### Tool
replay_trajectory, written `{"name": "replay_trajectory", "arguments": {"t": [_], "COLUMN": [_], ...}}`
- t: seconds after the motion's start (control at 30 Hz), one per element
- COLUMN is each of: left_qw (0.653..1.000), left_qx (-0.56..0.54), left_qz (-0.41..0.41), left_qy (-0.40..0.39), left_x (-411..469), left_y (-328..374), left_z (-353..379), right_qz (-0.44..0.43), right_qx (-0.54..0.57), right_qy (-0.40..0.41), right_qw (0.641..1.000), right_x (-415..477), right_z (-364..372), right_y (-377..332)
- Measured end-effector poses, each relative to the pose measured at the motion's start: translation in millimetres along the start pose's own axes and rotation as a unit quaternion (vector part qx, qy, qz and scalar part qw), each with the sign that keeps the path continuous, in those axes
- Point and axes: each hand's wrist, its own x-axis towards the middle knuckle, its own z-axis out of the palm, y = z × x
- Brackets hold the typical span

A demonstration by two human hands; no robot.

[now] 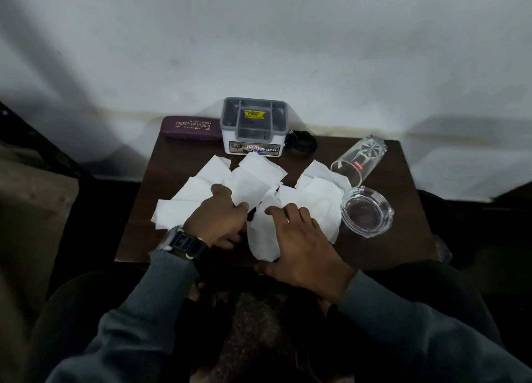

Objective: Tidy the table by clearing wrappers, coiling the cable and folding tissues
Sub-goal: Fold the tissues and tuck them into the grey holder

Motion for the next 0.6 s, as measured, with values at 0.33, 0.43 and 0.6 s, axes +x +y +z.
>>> {"name": "replay_trajectory", "arguments": {"t": [0.33,0.43,0.6], "left_qw": [0.985,0.97,0.965], "left_qx": [-0.085,-0.018,-0.086], "left_qz": [0.148,0.24,0.235], "left_qy": [0.02,-0.012,-0.082], "left_x": [10,7,2], "left_y": [4,4,13], "left_z": [-4,-10,-9], "right_qz": [0.101,0.158,0.184], "right_qx": [0.257,0.367,0.653], "right_qy": [0.07,0.064,0.045], "right_qw": [0.958,0.915,0.734], "right_x": [12,19,23], "right_z": [-24,-42,-63], "right_y": [15,25,39]}}
